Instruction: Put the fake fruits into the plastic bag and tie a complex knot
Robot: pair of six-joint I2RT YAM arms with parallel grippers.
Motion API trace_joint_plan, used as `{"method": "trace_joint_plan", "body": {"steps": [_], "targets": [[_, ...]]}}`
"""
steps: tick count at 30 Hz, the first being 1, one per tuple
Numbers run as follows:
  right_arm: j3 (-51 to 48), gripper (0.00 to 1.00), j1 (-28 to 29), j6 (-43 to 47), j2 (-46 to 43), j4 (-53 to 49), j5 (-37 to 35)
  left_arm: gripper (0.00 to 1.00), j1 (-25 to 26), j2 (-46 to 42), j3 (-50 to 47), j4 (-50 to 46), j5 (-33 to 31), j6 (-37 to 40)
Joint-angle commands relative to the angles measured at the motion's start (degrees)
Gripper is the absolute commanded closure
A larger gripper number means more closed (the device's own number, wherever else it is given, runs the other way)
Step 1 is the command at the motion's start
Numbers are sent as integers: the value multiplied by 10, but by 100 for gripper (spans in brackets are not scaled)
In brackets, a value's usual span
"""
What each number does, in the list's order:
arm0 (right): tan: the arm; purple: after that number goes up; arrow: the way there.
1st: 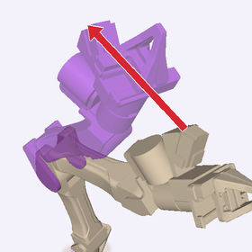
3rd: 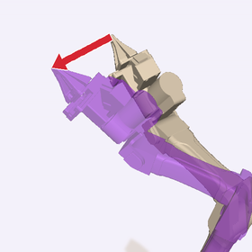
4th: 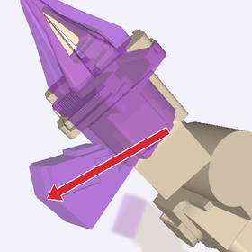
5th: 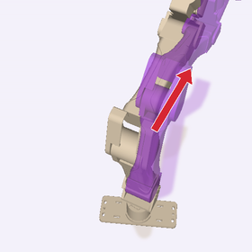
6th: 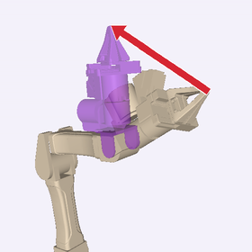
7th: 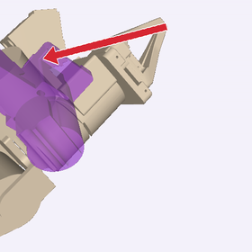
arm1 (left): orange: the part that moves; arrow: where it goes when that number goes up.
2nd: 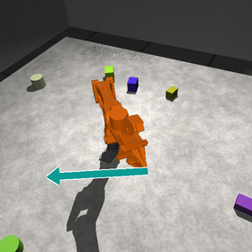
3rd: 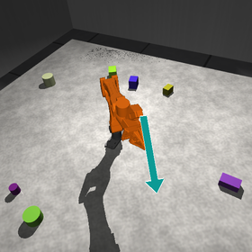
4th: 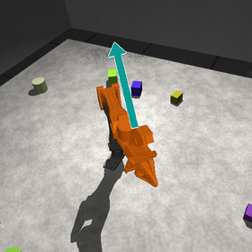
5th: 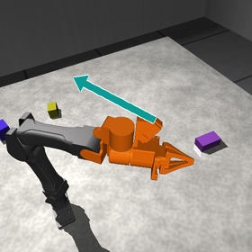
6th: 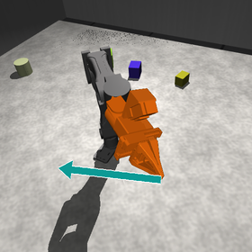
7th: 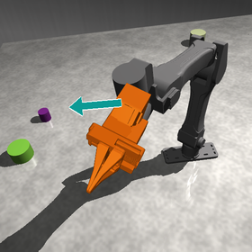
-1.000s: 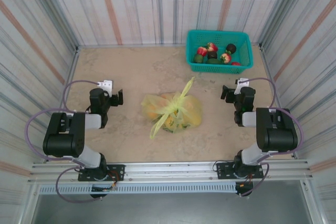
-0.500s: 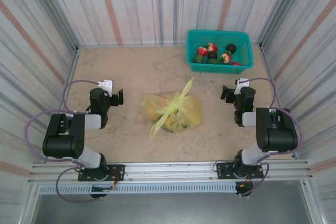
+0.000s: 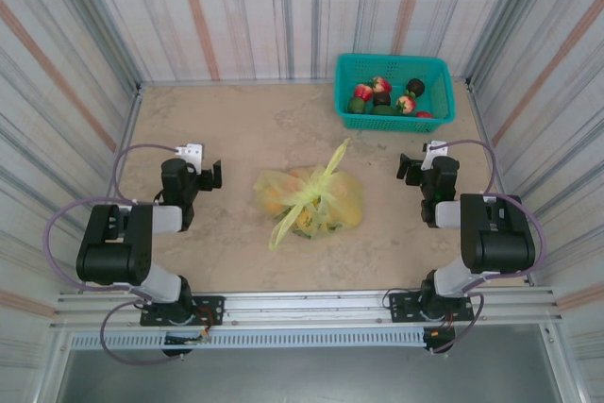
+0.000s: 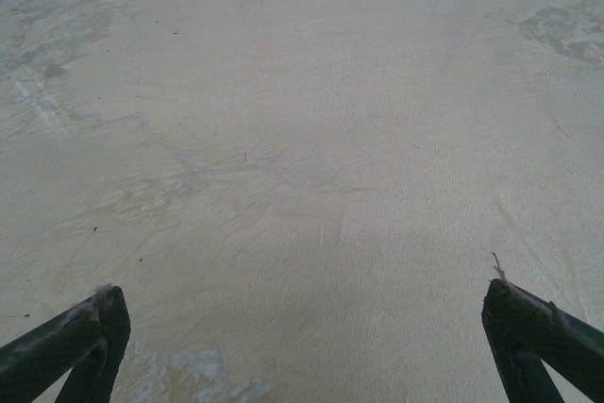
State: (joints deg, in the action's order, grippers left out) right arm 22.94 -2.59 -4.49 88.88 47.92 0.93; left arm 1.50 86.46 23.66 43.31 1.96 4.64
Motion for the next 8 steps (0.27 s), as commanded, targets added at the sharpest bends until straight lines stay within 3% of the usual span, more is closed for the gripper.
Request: {"method": "trace_joint_plan", "body": {"steps": [1,8], "targets": [[-3,1,2,-4,-2,-1,-12,1,-2,-2,8,0,4,0],[-3,1,1,-4,-2,-2,-11,1,-6,0,1,12,14,0]]}}
